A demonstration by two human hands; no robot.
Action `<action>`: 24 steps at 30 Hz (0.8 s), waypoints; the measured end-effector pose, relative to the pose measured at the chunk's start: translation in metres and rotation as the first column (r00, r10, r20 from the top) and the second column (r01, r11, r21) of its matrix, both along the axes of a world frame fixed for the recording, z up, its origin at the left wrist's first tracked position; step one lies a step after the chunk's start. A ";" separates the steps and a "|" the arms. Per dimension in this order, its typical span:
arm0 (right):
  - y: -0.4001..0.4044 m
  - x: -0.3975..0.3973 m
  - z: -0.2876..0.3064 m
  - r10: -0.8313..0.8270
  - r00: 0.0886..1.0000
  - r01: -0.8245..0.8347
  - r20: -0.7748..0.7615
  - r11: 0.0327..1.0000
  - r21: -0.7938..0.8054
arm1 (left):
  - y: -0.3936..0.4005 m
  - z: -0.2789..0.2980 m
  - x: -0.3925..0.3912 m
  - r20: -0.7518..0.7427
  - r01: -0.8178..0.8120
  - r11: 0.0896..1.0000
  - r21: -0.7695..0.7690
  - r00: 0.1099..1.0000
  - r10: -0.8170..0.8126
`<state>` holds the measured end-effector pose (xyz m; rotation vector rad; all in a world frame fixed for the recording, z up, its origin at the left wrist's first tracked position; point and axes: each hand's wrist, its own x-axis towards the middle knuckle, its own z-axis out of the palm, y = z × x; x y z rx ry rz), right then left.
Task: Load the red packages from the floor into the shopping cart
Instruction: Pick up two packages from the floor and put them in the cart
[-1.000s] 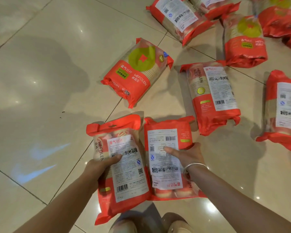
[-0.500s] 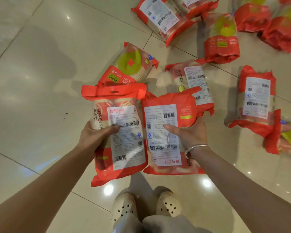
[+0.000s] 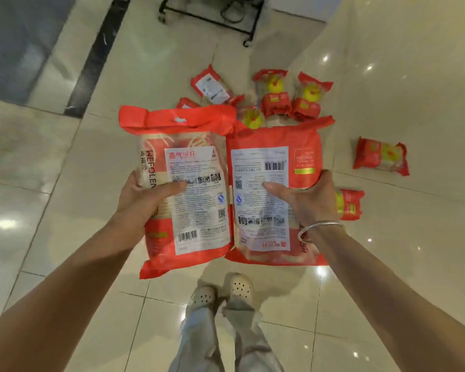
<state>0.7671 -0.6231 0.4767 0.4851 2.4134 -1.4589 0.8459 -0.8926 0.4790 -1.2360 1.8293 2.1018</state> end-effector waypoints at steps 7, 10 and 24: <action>0.037 0.042 0.154 -0.159 0.982 0.147 -0.105 0.983 -0.114 | 0.028 0.149 -0.014 -0.117 0.172 0.985 -0.012 0.978 -0.172; 0.056 0.076 0.204 -0.278 0.950 0.256 -0.139 0.953 -0.161 | 0.046 0.194 -0.011 -0.177 0.316 0.948 -0.041 0.931 -0.318; 0.254 0.259 0.324 -0.780 0.576 0.712 -0.246 0.626 -0.317 | 0.303 0.327 -0.006 -0.351 0.850 0.510 -0.131 0.442 -0.826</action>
